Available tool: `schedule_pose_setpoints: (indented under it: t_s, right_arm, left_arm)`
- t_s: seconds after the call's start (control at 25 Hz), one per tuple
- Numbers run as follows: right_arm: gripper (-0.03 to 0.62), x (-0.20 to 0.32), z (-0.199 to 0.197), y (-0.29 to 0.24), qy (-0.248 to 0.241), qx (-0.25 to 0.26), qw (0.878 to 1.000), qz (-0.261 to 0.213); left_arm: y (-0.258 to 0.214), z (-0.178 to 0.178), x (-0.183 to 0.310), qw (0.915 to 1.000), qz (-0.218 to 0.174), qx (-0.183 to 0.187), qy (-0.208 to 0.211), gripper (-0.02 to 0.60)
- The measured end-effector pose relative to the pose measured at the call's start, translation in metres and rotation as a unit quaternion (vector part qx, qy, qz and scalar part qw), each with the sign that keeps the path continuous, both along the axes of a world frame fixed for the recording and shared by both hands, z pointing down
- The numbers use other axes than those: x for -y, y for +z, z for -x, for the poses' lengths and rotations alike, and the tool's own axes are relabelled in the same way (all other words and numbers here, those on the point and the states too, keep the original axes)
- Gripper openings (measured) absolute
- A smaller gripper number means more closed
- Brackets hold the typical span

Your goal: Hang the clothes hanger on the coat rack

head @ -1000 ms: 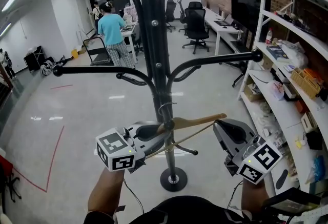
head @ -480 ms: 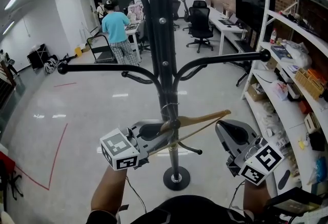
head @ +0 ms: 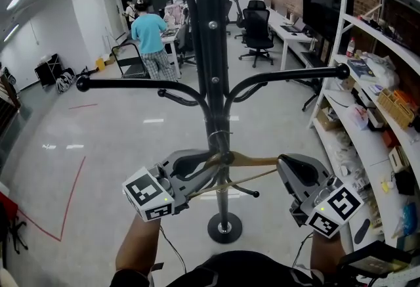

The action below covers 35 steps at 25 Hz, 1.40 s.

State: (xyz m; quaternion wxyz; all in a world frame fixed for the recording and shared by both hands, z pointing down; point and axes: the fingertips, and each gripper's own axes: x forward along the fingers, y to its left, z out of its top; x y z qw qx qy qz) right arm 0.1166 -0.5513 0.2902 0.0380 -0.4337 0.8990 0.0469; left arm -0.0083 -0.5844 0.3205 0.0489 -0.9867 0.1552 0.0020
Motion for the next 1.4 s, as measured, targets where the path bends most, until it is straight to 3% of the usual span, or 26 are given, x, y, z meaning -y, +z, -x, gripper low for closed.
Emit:
schedule_pose_setpoints:
  t_s: [0.72,1.04,1.24,1.4]
  right_arm:
    - [0.008,-0.009,0.007,0.005,-0.008,-0.003,1.0,0.009]
    - [0.008,-0.016,0.012,0.008,-0.015,-0.004,1.0,0.013]
    - [0.008,-0.02,0.013,0.011,-0.017,-0.009,1.0,0.014]
    - [0.008,-0.026,0.01,0.018,-0.023,-0.004,1.0,0.021]
  left_arm:
    - [0.0,0.014,0.004,0.9987,0.024,-0.003,-0.045,0.075]
    - [-0.005,0.022,0.001,0.9983,0.017,-0.001,-0.055,0.077]
    - [-0.027,0.042,0.004,0.9943,0.001,-0.039,-0.099,0.101]
    - [-0.039,0.063,-0.022,0.9875,0.022,-0.104,-0.117,0.101]
